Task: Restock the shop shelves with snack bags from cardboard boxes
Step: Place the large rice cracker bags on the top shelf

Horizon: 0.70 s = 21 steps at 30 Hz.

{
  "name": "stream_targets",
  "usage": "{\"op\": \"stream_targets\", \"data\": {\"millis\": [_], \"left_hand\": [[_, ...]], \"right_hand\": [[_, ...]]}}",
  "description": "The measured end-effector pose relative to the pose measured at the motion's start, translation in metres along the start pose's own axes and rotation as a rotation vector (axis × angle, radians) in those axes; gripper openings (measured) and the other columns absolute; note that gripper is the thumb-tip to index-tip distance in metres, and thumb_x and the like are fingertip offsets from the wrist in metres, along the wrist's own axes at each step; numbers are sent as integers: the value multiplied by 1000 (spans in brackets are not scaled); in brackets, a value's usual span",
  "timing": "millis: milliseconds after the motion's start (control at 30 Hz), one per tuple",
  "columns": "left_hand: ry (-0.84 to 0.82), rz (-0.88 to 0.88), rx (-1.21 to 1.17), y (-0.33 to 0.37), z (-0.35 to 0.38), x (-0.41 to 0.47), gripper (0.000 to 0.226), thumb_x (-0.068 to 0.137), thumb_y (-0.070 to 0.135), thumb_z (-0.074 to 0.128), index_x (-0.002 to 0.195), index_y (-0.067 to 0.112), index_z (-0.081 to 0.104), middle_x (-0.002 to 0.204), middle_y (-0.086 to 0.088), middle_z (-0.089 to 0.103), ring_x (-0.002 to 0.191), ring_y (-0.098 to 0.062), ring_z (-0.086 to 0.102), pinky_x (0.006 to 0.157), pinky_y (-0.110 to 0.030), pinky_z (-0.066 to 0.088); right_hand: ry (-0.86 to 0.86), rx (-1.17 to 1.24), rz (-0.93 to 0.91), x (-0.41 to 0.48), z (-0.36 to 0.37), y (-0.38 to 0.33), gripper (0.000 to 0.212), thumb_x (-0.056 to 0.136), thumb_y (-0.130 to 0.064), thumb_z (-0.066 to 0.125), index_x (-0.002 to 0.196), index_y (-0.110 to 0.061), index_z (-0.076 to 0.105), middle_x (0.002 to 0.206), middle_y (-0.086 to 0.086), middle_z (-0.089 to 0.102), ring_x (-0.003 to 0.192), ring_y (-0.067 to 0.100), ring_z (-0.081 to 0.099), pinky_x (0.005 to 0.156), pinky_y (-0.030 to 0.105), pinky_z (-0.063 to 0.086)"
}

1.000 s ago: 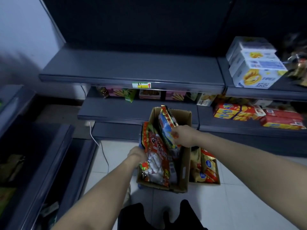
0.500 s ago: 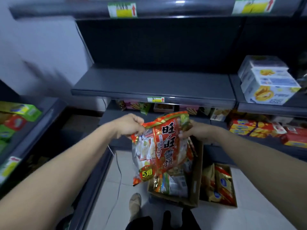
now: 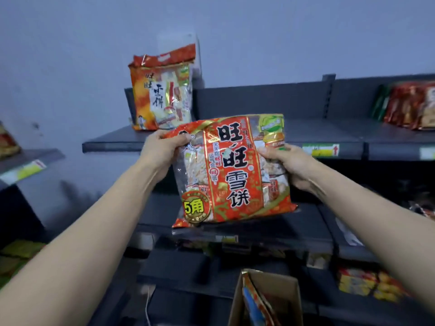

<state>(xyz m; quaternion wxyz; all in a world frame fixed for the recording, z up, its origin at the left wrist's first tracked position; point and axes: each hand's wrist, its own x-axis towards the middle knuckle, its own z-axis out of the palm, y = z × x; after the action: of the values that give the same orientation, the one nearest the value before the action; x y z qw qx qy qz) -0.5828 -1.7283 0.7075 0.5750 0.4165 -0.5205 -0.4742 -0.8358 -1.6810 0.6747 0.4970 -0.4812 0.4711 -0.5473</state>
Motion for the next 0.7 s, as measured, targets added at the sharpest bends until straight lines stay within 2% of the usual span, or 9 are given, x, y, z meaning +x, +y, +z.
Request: {"op": "stream_targets", "data": {"millis": [100, 167, 200, 267, 333, 433, 500, 633, 700], "left_hand": [[9, 23, 8, 27, 9, 24, 57, 78, 25, 76, 119, 4, 45, 96, -5, 65, 64, -10, 66, 41, -16, 47], [-59, -22, 115, 34, 13, 39, 80, 72, 38, 79, 131, 7, 35, 114, -7, 61, 88, -17, 64, 56, -26, 53], [-116, -45, 173, 35, 17, 47, 81, 71, 39, 79, 132, 9, 36, 118, -8, 59, 96, -21, 62, 68, -33, 54], [-218, -40, 268, 34, 25, 63, 60, 74, 31, 78, 119, 13, 44, 112, -5, 57, 101, -23, 60, 88, -42, 50], [-250, -4, 316, 35, 32, 86, 47, 76, 19, 77, 113, 15, 48, 110, -4, 57, 106, -26, 59, 97, -46, 46], [-224, 38, 311, 36, 41, 130, 49, 79, 8, 73, 122, 9, 50, 118, -7, 60, 108, -29, 59, 92, -43, 47], [-205, 82, 326, 32, 47, 161, 44, 79, 5, 72, 118, 8, 53, 109, -6, 62, 103, -27, 59, 89, -39, 48], [-211, 136, 321, 17, 55, 211, 41, 82, 0, 68, 120, 3, 52, 99, -4, 57, 85, -18, 56, 67, -23, 44], [-201, 140, 325, 4, 57, 241, 40, 83, 1, 67, 120, 2, 51, 105, -8, 60, 91, -21, 57, 68, -24, 46]], "right_hand": [[100, 16, -111, 13, 5, -47, 18, 78, -21, 73, 90, -11, 64, 71, 5, 76, 59, 18, 72, 59, 32, 58], [170, 20, -174, 25, 8, -70, 26, 77, -24, 75, 95, -10, 63, 71, 5, 76, 59, 17, 72, 58, 32, 58], [212, 21, -211, 33, 9, -80, 29, 76, -24, 76, 97, -10, 63, 70, 4, 76, 59, 17, 72, 57, 31, 58], [296, 27, -289, 52, 11, -93, 27, 77, -24, 76, 96, -10, 63, 65, -1, 75, 56, 12, 71, 53, 26, 56], [345, 17, -336, 75, 15, -100, 23, 78, -24, 75, 94, -12, 63, 63, -5, 74, 54, 10, 70, 52, 23, 54], [372, -20, -345, 112, 22, -103, 35, 80, -27, 74, 107, -9, 62, 87, 4, 75, 68, 17, 71, 65, 31, 58], [387, -54, -337, 140, 23, -104, 36, 82, -29, 71, 110, -9, 60, 92, 6, 72, 73, 19, 69, 68, 33, 59], [368, -151, -265, 188, 25, -102, 32, 88, -34, 63, 111, -13, 59, 92, 2, 72, 73, 16, 68, 52, 23, 52], [320, -192, -211, 211, 25, -99, 28, 90, -34, 61, 112, -17, 58, 89, -4, 73, 72, 9, 69, 50, 21, 49]]}}
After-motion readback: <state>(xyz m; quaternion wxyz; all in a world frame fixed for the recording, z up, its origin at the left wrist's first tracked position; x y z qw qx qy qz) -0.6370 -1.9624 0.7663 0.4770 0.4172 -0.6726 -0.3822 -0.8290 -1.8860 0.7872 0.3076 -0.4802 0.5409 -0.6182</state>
